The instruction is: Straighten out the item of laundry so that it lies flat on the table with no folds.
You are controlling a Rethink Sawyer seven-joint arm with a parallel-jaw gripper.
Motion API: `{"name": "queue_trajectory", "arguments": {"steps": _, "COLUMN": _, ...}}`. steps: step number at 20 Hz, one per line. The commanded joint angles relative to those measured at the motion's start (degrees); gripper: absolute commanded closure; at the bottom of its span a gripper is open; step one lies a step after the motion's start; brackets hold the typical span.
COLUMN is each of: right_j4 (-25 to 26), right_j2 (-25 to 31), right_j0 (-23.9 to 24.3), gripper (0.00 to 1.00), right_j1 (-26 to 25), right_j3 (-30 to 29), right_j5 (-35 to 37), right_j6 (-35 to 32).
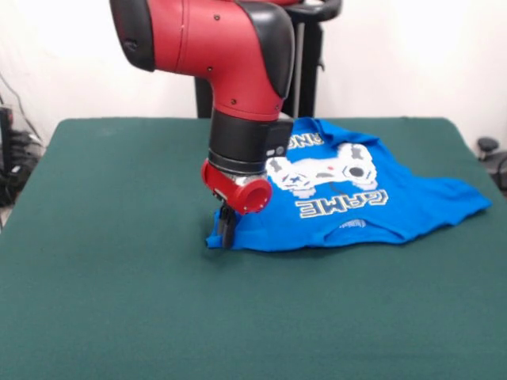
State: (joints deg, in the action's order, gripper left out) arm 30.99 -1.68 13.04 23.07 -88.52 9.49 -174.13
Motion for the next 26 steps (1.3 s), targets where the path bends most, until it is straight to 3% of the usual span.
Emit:
{"name": "queue_trajectory", "arguments": {"steps": 1, "right_j4": 4.1, "right_j2": 4.1, "right_j0": -1.8, "gripper": 1.0, "right_j1": -5.5, "right_j3": 1.1, "right_j5": 7.4, "right_j6": 10.6}}
{"name": "queue_trajectory", "arguments": {"steps": 6, "right_j4": 6.5, "right_j2": 4.0, "right_j0": -0.4, "gripper": 1.0, "right_j1": -2.4, "right_j3": 1.9, "right_j5": 11.2, "right_j6": 15.1}}
{"name": "queue_trajectory", "arguments": {"steps": 13, "right_j4": 8.4, "right_j2": 4.3, "right_j0": 0.2, "gripper": 1.0, "right_j1": -0.4, "right_j3": 1.6, "right_j5": 12.1, "right_j6": 15.4}}
{"name": "queue_trajectory", "arguments": {"steps": 22, "right_j4": 10.1, "right_j2": 9.7, "right_j0": 7.0, "gripper": 1.0, "right_j1": 7.2, "right_j3": 1.0, "right_j5": 17.7, "right_j6": 23.8}}
{"name": "queue_trajectory", "arguments": {"steps": 26, "right_j4": 14.0, "right_j2": 9.7, "right_j0": 6.8, "gripper": 1.0, "right_j1": 4.1, "right_j3": 5.7, "right_j5": 11.9, "right_j6": 19.0}}
